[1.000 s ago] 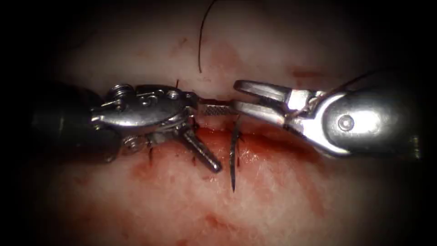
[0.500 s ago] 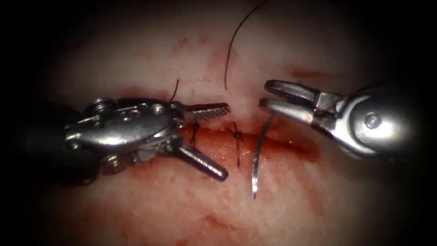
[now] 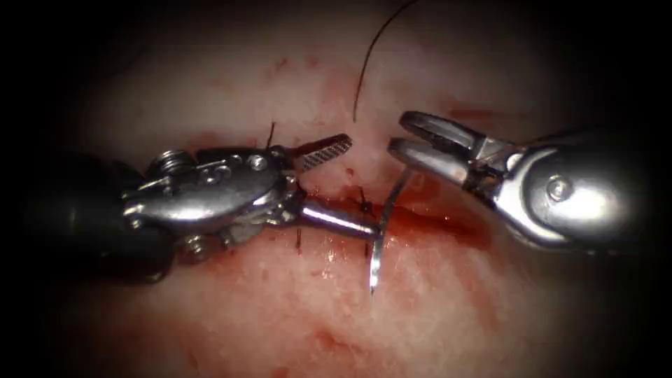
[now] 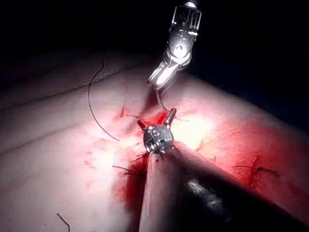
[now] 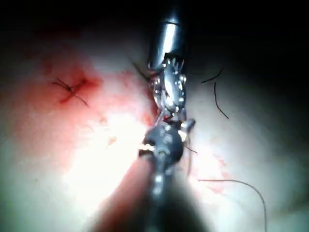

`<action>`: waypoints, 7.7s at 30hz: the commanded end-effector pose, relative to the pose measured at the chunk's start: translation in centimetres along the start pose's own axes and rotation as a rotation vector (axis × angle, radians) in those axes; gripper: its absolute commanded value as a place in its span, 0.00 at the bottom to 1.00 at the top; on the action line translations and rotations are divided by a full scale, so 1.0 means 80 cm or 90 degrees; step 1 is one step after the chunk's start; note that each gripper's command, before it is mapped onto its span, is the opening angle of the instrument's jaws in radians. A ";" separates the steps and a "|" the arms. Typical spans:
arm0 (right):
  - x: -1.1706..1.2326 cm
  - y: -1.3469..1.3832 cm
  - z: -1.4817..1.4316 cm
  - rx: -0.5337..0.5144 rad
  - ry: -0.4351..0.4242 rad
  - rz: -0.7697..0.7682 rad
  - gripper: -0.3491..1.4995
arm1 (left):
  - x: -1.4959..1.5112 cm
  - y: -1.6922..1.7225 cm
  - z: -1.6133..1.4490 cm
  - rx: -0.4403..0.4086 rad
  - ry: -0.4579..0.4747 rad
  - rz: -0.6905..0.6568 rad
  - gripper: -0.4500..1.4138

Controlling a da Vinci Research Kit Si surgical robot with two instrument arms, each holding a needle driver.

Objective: Wound Closure

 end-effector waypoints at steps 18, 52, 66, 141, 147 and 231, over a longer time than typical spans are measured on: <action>0.0003 -0.0018 0.0022 -0.014 0.007 -0.047 0.00 | -0.0017 0.0011 0.0016 -0.028 -0.005 0.024 0.36; -0.0002 -0.0016 0.0023 0.052 0.111 -0.021 0.64 | -0.0026 0.0013 0.0009 -0.150 0.032 -0.082 0.00; -0.0017 -0.0023 0.0026 0.070 0.099 -0.027 0.46 | -0.0026 0.0017 0.0010 -0.157 0.034 -0.081 0.00; -0.0103 0.0087 0.0021 0.156 0.146 -0.247 0.00 | -0.0173 0.0015 0.0117 -0.128 -0.176 0.043 0.70; -0.0113 0.0085 0.0025 0.151 0.142 -0.283 0.00 | -0.0173 0.0019 0.0113 -0.133 -0.178 0.044 0.70; -0.0181 0.0001 0.0047 0.243 0.093 -0.290 0.00 | -0.0119 0.0027 0.0096 -0.117 -0.162 0.040 0.67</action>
